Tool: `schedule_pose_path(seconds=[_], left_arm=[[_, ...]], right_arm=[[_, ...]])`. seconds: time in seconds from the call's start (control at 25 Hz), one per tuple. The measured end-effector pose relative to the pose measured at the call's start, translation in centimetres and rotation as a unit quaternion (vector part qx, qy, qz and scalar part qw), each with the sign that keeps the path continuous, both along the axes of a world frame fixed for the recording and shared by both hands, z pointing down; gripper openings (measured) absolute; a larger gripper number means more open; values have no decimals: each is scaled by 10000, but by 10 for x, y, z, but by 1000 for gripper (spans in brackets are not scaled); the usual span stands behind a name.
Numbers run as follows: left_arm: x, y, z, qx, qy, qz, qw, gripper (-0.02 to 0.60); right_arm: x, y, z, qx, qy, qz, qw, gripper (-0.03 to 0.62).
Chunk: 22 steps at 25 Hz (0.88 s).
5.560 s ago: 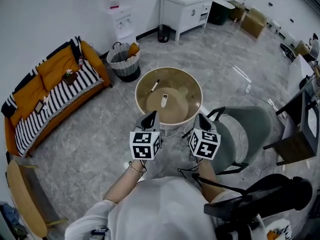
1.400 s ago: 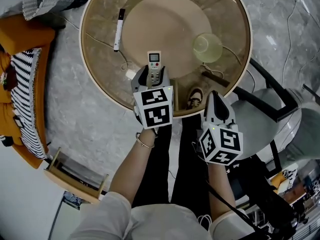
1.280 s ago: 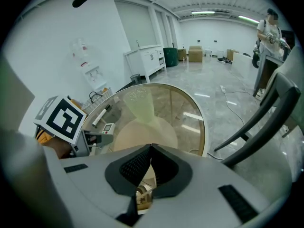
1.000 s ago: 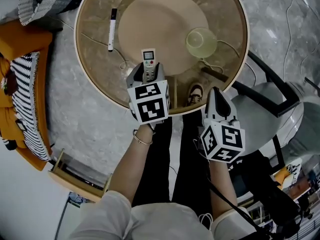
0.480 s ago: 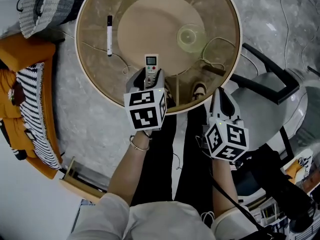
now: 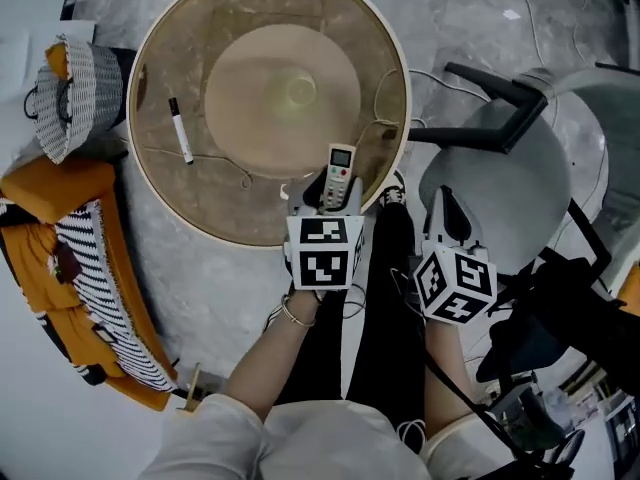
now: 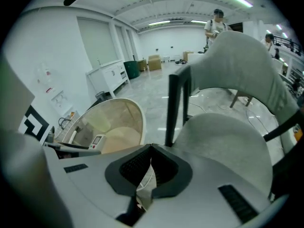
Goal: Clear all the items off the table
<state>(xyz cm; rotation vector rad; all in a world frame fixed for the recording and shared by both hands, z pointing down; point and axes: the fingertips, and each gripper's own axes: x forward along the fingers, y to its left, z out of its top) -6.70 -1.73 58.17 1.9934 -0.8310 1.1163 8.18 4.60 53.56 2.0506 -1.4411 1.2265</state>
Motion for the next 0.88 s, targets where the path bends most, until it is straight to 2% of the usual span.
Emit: schedule_pose_path(seconds=[0.2,0.44,0.72,0.88], left_arm=[[62,31,0,-11,43,719,9974,199],[129,63,-2,92,86,1529,9882,199],[200,110,6,94,-7,2014,9795,199],[238,114,8,193,6,2058,9784,199]], right_arm=[[56,44,3,-110,55,725,9973,25],[102,91,6,-58,38,1424,9898,25],[155,121,12,89,-68,1646,9863,25],[180,128,15,132,-67,1578,9874,25]])
